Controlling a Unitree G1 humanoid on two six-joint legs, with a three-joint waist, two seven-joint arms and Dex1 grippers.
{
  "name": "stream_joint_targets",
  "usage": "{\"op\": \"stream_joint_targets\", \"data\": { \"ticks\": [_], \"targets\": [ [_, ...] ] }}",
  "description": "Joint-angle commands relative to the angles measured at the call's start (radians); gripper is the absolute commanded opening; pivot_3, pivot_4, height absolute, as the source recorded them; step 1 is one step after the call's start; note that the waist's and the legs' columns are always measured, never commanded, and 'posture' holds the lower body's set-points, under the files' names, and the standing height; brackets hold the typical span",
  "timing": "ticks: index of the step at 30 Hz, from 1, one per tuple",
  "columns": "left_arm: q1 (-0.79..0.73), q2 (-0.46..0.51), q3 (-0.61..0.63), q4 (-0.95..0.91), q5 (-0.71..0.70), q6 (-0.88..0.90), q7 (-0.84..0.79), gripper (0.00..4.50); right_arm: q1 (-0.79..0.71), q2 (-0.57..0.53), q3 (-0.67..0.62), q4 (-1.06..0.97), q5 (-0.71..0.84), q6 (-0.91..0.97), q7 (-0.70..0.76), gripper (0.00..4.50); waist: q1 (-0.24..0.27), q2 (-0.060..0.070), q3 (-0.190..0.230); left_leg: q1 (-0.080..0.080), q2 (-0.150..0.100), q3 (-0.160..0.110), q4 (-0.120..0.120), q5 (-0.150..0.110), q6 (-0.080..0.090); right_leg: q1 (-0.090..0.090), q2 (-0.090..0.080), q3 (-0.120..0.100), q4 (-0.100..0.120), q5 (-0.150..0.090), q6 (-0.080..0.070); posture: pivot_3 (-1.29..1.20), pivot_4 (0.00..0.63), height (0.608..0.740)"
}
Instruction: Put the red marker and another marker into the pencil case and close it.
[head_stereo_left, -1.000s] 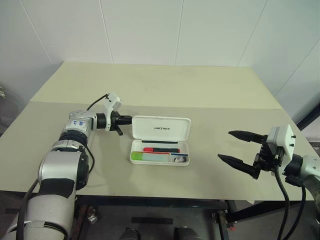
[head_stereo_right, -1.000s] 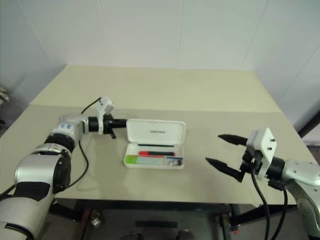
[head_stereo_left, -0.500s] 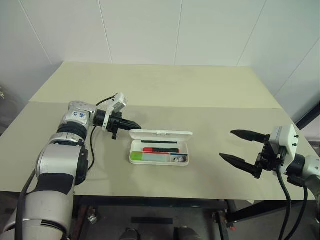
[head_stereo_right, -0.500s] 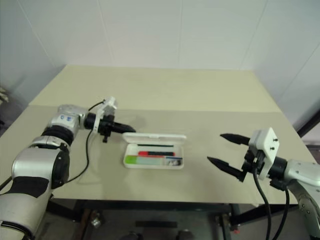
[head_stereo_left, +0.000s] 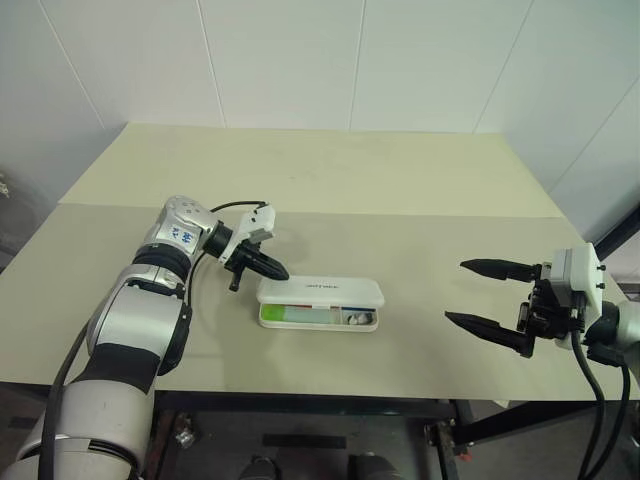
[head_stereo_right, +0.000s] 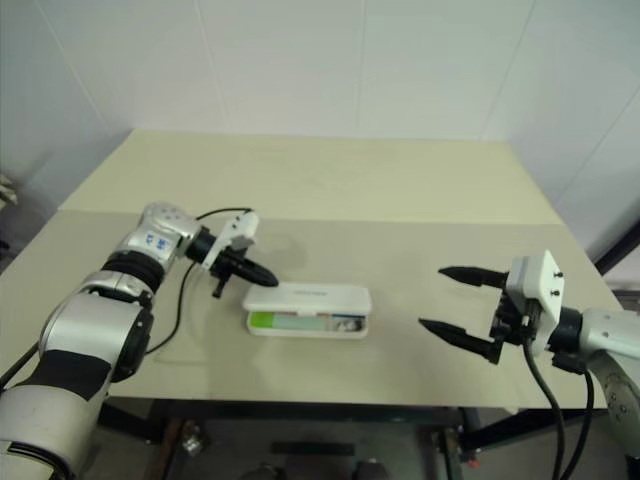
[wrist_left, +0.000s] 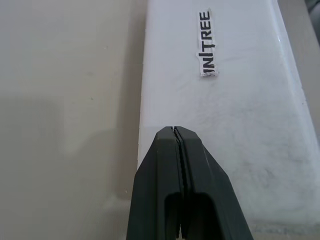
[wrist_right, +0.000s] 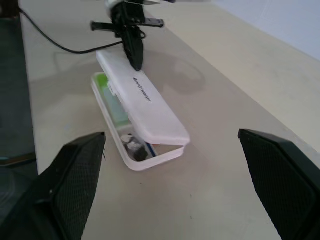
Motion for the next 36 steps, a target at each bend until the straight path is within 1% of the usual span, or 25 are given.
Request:
{"op": "stream_joint_targets", "data": {
  "ticks": [1,4,6,10,15,20,22,24,26,30,36],
  "targets": [
    [-0.005,-0.021,-0.034,-0.035,-0.020,-0.036,-0.112,0.03,-0.034,-0.032,-0.028,0.045,0.027,-0.041,0.080,4.50,0.000,0.000,0.000,0.000,0.000,0.000,0.000,0.000,0.000,0.000,0.000,0.000,0.000,0.000,0.000,0.00,0.150,0.740],
    [0.001,-0.025,-0.068,-0.044,-0.034,-0.053,-0.112,0.03,-0.062,-0.041,-0.020,0.076,0.016,-0.055,0.110,4.50,-0.002,0.000,0.000,0.000,0.000,0.000,0.000,0.000,0.000,0.000,0.000,0.000,0.000,0.000,0.000,0.00,0.150,0.740],
    [0.003,-0.029,-0.082,-0.048,-0.028,-0.064,-0.112,0.03,-0.082,-0.041,-0.012,0.088,0.005,-0.059,0.105,4.50,-0.003,0.000,0.000,0.000,0.000,0.000,0.000,0.000,0.000,0.000,0.000,0.000,0.000,0.000,0.000,0.00,0.150,0.740],
    [0.017,-0.036,-0.122,-0.058,0.023,-0.119,-0.105,0.03,-0.100,-0.029,0.002,0.081,-0.004,-0.059,0.092,4.50,-0.001,0.000,0.000,0.000,0.000,0.000,0.000,0.000,0.000,0.000,0.000,0.000,0.001,0.000,0.000,0.00,0.150,0.740],
    [0.052,-0.045,-0.190,-0.063,0.123,-0.249,-0.021,0.03,-0.101,-0.022,0.015,0.071,-0.009,-0.063,0.078,4.50,-0.001,0.000,0.000,0.001,0.000,0.000,0.001,0.000,0.000,0.000,0.000,0.001,0.001,0.000,0.000,0.00,0.150,0.740],
    [0.059,-0.054,-0.206,-0.060,0.166,-0.320,0.038,0.03,-0.096,-0.024,0.012,0.063,-0.007,-0.061,0.070,4.50,-0.001,0.002,-0.001,0.004,0.000,0.000,0.001,0.000,0.000,0.003,0.000,0.001,0.001,0.000,0.000,0.00,0.150,0.740],
    [0.059,-0.056,-0.199,-0.056,0.167,-0.340,0.045,0.03,-0.096,-0.024,0.012,0.061,-0.006,-0.059,0.067,4.50,-0.002,0.002,-0.001,0.010,0.000,0.000,0.001,0.000,0.000,0.010,0.000,0.001,0.000,0.000,0.000,0.00,0.150,0.740],
    [0.059,-0.062,-0.173,-0.052,0.145,-0.350,0.046,0.03,-0.096,-0.025,0.012,0.058,-0.006,-0.057,0.063,4.50,-0.003,0.002,-0.001,0.017,0.000,0.001,-0.001,0.000,0.000,0.018,0.000,0.001,-0.002,-0.001,-0.001,0.00,0.150,0.740],
    [0.057,-0.070,-0.137,-0.050,0.111,-0.346,0.039,0.03,-0.095,-0.026,0.011,0.055,-0.005,-0.055,0.059,4.50,-0.003,0.002,-0.001,0.018,0.000,0.001,0.000,0.000,0.000,0.018,0.000,0.001,-0.002,-0.001,-0.001,0.00,0.150,0.740],
    [0.064,-0.097,-0.012,-0.056,0.002,-0.279,0.026,0.03,-0.089,-0.026,0.005,0.046,-0.003,-0.053,0.049,4.50,-0.002,0.002,-0.001,0.016,0.000,0.001,0.000,0.000,0.000,0.017,0.000,0.001,-0.001,-0.001,-0.001,0.00,0.150,0.740],
    [0.159,-0.097,0.163,-0.120,-0.188,-0.207,-0.086,0.03,-0.049,-0.015,-0.007,0.017,0.006,-0.047,0.025,4.50,-0.005,0.002,-0.001,0.013,0.001,0.000,-0.002,-0.002,0.000,0.013,0.000,0.001,-0.001,-0.002,0.000,0.00,0.150,0.740]
  ]
}}
